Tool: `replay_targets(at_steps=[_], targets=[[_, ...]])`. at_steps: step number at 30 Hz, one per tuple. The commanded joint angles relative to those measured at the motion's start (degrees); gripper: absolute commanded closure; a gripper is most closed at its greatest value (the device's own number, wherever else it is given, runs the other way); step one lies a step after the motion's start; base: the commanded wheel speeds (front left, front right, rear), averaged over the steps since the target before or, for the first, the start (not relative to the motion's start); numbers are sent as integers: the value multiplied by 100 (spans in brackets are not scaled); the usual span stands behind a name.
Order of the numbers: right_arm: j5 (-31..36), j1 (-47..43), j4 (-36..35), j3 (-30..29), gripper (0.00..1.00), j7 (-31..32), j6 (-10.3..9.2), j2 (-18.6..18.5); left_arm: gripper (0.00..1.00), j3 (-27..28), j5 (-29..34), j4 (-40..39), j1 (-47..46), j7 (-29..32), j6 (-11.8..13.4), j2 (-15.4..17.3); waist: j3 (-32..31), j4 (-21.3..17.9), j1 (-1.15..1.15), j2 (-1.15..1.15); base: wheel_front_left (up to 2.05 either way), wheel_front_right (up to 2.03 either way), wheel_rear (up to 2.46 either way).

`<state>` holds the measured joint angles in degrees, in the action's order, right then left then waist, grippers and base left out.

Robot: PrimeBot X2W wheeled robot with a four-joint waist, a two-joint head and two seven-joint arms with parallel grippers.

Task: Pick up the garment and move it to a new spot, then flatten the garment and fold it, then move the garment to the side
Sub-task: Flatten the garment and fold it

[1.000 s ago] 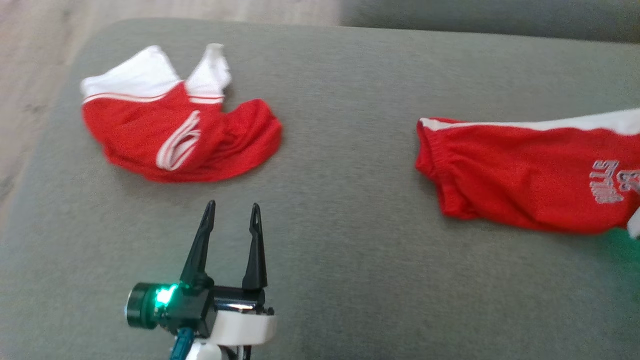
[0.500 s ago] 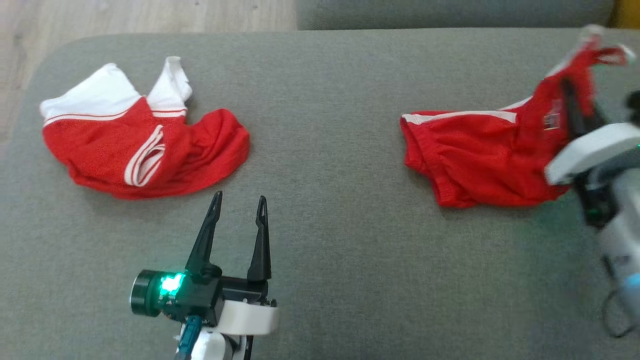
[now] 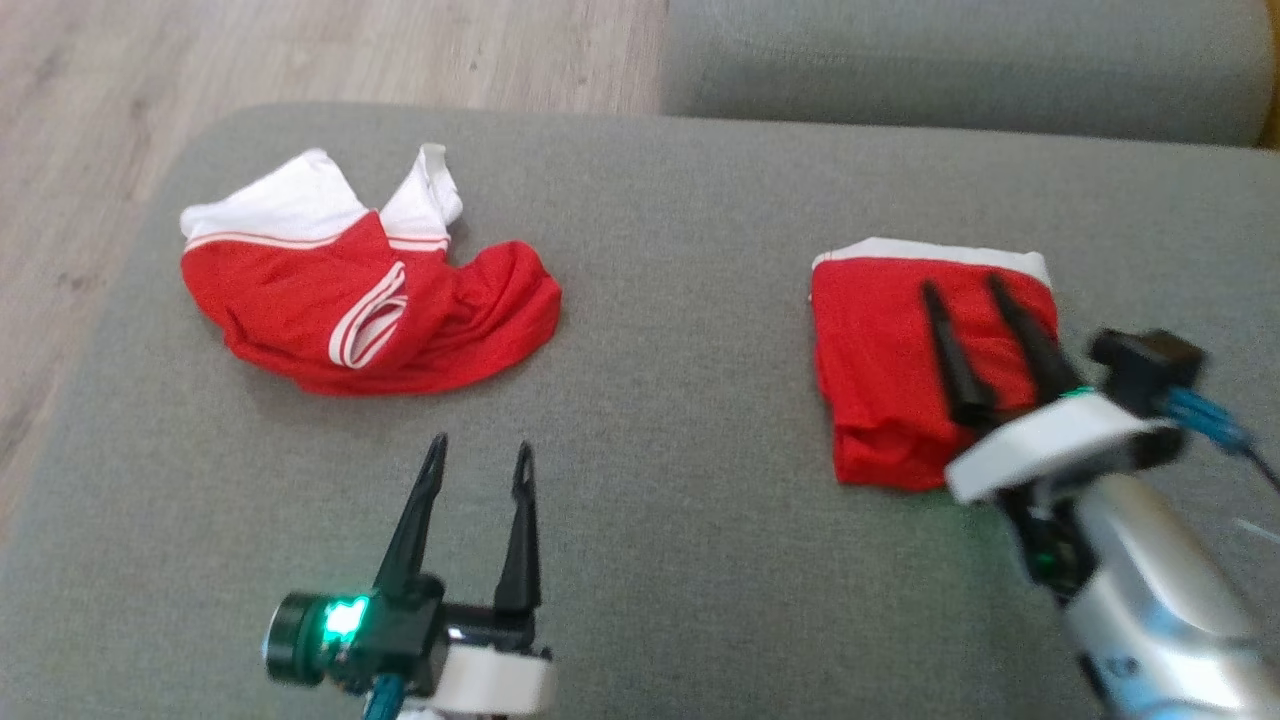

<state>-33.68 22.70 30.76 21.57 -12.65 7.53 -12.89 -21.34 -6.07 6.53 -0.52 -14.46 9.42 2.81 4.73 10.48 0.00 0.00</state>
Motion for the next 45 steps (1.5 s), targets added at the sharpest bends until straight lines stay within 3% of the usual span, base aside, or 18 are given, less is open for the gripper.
replay_targets(at_steps=[1, 7, 13, 18, 26, 45], targets=[[187, -294, -406, -250, 0, -166, -4, -158, 0, 280, 28, -230, 81, -53, 24, 14, -195, -33, 0, 0, 0, 0, 0], [655, -1391, -1340, -970, 0, -231, -4, -216, 0, 475, 61, -423, 486, -53, 63, 33, -598, -94, 0, 0, 0, 0, 0], [1586, -2697, -2265, -1663, 0, -233, -4, 200, 0, 548, 164, -720, 950, -53, 18, 94, -842, -125, 0, 0, 0, 0, 0], [2273, -3350, -2502, -1820, 0, -234, -4, 641, 0, 722, 162, -748, 1238, -53, 16, 123, -957, -213, 0, 0, 0, 0, 0], [2537, -3485, -2488, -1903, 0, -234, -4, 872, 0, 867, 171, -751, 1391, -53, -6, 97, -962, -337, 0, 0, 0, 0, 0], [2543, -3449, -2476, -1905, 0, -234, -4, 952, 0, 930, 247, -695, 1367, -53, -68, 57, -905, -504, 0, 0, 0, 0, 0]])
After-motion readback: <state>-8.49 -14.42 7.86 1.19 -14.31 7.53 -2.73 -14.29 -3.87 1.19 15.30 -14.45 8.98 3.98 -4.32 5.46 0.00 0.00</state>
